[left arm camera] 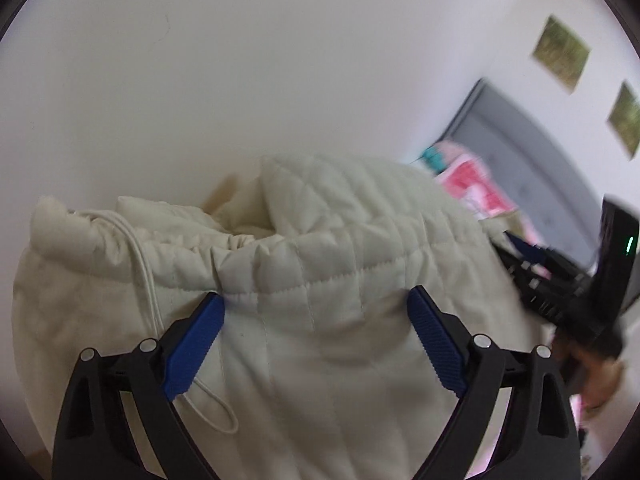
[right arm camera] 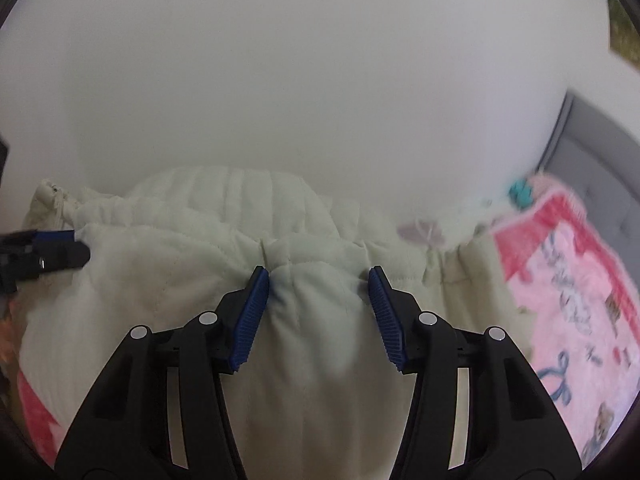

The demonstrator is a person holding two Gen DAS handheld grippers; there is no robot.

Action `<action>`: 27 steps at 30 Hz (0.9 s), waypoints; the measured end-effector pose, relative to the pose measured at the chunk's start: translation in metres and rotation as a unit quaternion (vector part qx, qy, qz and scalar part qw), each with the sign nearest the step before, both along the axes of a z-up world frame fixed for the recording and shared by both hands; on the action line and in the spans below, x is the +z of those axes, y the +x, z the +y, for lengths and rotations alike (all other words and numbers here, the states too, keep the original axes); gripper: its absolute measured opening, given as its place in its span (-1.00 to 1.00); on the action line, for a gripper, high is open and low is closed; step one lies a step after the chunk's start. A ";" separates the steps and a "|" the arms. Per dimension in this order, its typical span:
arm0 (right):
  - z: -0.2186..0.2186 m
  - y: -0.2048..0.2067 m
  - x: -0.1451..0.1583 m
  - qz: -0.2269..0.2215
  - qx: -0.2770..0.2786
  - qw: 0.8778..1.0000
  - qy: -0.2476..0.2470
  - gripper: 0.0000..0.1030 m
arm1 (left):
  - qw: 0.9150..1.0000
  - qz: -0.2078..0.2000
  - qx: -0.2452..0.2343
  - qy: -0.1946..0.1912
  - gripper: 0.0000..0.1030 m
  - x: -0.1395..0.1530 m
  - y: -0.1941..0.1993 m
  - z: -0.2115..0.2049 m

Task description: Fold large clothes

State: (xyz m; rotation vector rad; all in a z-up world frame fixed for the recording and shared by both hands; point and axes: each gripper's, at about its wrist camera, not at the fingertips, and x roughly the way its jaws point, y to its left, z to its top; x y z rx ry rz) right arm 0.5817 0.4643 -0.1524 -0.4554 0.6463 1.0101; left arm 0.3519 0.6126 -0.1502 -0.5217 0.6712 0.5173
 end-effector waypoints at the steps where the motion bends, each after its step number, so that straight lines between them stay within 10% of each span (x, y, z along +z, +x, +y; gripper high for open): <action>1: 0.010 0.005 -0.004 -0.001 -0.001 1.000 -0.014 -0.05 | 1.000 0.005 0.006 0.001 0.78 -0.004 0.008 0.002; 9: 0.046 0.038 -0.045 0.050 -0.016 0.997 -0.056 -0.03 | 0.998 0.037 0.015 -0.051 0.78 -0.035 0.050 0.051; 17: 0.040 0.038 -0.067 0.041 -0.007 0.999 -0.026 0.01 | 1.000 0.004 0.028 0.014 0.78 -0.053 0.050 0.041; 27: 0.022 0.016 0.004 0.034 -0.004 0.999 0.008 0.19 | 0.999 0.002 0.034 -0.007 0.89 -0.011 0.030 0.039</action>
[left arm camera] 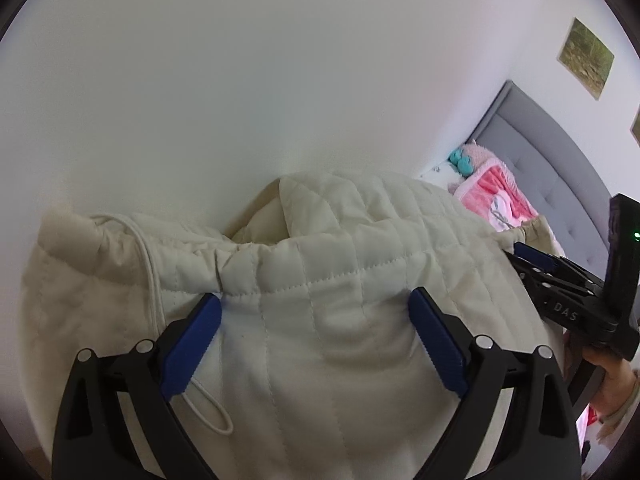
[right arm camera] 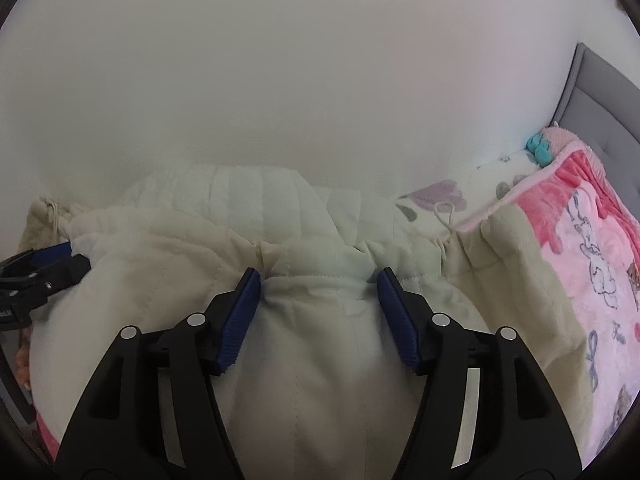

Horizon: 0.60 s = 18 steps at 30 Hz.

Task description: Fold large clothes

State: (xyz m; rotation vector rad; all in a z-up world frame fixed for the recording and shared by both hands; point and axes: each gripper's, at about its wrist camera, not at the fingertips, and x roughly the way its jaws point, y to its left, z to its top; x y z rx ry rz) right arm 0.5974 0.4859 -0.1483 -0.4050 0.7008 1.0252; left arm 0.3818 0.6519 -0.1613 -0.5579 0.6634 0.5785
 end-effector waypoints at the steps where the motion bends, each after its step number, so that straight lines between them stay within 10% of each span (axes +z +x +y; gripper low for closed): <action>1: -0.005 -0.005 0.009 -0.007 -0.002 1.000 0.013 0.34 | 1.000 0.000 0.013 0.000 0.91 0.009 -0.006 -0.006; 3: -0.022 -0.020 0.031 -0.022 -0.008 0.999 0.044 0.73 | 1.000 -0.002 0.021 -0.007 0.90 0.019 -0.013 -0.014; 18: -0.139 -0.076 0.126 0.016 -0.083 0.996 0.026 0.85 | 0.996 0.073 0.041 0.001 0.90 0.130 -0.058 -0.119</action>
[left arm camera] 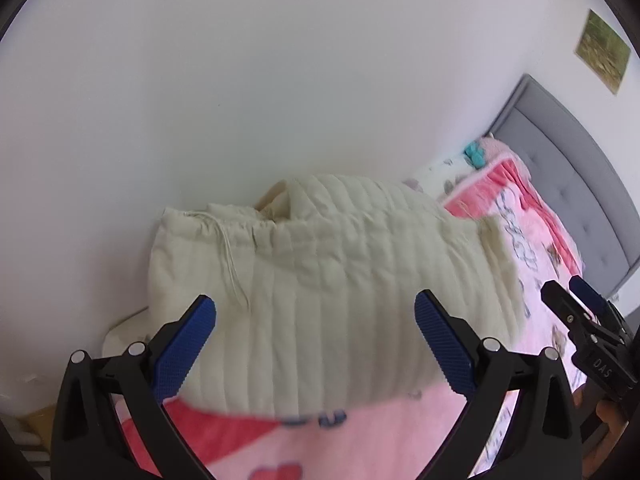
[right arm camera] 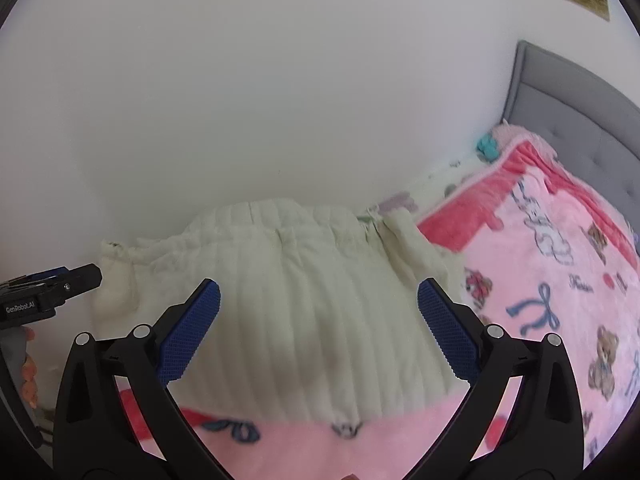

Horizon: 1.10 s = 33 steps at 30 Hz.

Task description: Fold large clothes

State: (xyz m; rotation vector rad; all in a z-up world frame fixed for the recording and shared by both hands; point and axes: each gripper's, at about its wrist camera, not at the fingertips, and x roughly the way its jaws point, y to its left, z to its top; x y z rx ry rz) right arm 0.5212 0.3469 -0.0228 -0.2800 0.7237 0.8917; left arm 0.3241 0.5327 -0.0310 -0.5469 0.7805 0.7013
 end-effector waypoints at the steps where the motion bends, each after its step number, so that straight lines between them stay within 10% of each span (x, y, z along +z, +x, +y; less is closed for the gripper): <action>1: -0.009 -0.008 0.006 -0.003 -0.006 1.000 -0.005 0.85 | 1.000 -0.002 -0.003 -0.003 0.90 0.005 -0.003 -0.007; 33: -0.110 -0.064 0.070 -0.033 -0.043 0.998 -0.003 0.85 | 0.996 0.035 -0.006 0.083 0.90 0.066 -0.022 -0.130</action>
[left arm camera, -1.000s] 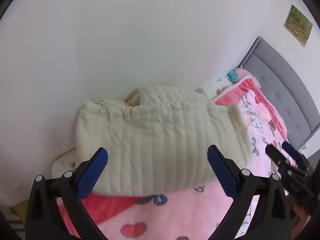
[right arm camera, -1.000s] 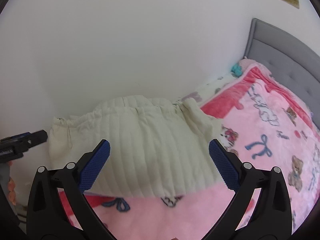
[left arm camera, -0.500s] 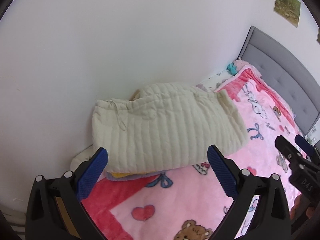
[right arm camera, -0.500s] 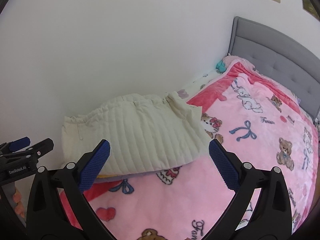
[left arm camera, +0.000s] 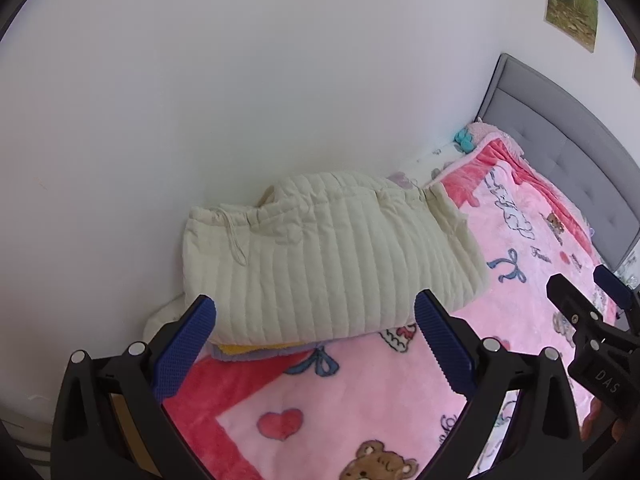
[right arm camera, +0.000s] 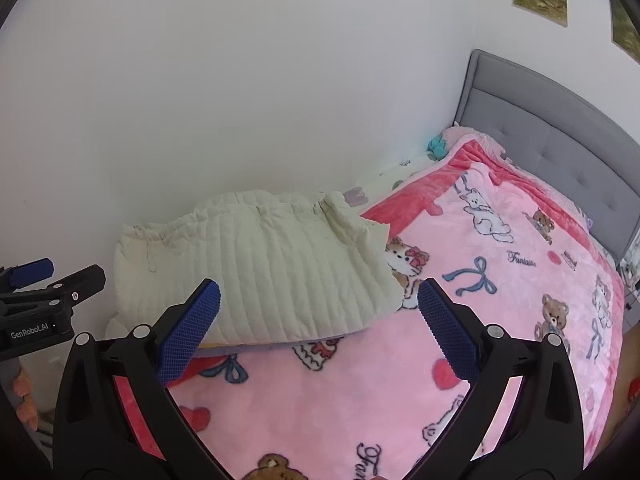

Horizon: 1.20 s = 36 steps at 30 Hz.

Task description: Fold large clothes

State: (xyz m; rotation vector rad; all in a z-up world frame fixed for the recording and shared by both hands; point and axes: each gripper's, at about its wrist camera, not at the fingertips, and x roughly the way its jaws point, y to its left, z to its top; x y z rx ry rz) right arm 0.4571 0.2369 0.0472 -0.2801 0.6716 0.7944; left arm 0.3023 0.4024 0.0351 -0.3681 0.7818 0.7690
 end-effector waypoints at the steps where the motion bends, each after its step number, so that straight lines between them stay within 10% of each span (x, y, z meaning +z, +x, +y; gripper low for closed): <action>1: -0.001 0.000 0.002 -0.004 -0.002 1.000 0.002 0.85 | 1.000 -0.003 0.000 0.003 0.90 0.002 -0.001 -0.001; 36: -0.003 -0.020 0.026 -0.025 -0.008 0.999 0.019 0.85 | 1.000 -0.025 0.003 -0.009 0.90 0.023 -0.024 -0.004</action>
